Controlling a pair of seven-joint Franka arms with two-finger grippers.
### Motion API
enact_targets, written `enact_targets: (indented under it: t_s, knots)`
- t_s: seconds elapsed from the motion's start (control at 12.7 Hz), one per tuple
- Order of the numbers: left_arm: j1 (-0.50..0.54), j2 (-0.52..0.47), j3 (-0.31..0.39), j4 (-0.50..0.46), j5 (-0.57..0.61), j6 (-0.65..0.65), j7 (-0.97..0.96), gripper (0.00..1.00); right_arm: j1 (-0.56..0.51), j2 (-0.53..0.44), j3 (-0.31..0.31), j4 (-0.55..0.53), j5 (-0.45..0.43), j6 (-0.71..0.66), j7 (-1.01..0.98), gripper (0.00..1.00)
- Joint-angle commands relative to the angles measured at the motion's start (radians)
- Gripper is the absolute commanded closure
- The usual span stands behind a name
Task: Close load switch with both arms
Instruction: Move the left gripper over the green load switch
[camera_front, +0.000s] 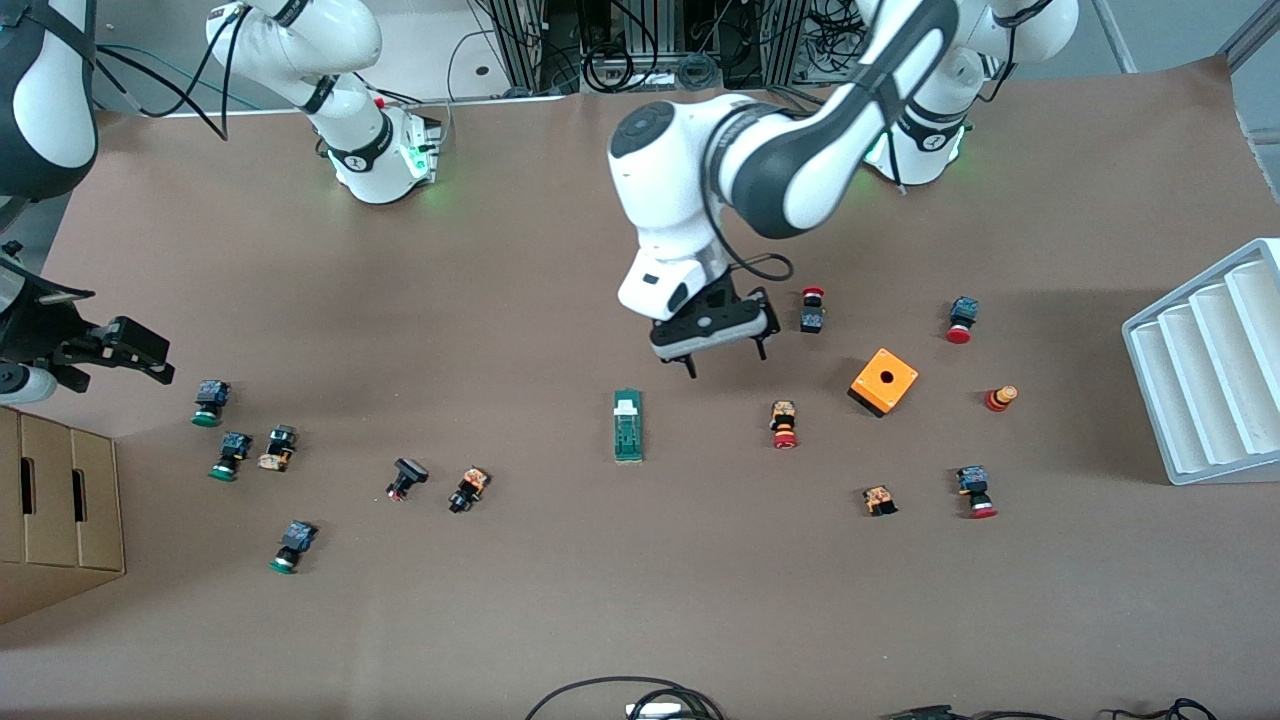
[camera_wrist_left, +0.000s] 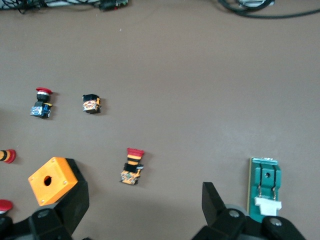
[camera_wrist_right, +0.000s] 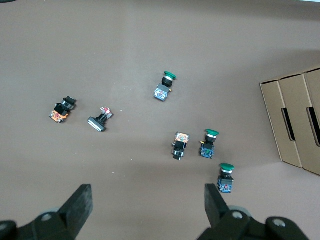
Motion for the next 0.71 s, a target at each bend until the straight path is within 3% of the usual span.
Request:
enact_targets:
  t_s: [0.0,0.24,0.63]
  knots:
    - [-0.074,0.024,0.013,-0.029,0.089,0.057,-0.141,0.0,0.001,0.003,0.001,0.011,-0.016,-0.001,0.013,0.0]
    - [-0.138,0.064,0.006,-0.028,0.204,0.066,-0.311,0.0,0.001,0.003,0.003,0.009,-0.015,0.0,0.013,0.0]
    - [-0.158,0.211,-0.067,-0.012,0.454,0.104,-0.664,0.0,0.003,0.006,0.001,0.011,-0.021,0.01,0.013,0.0]
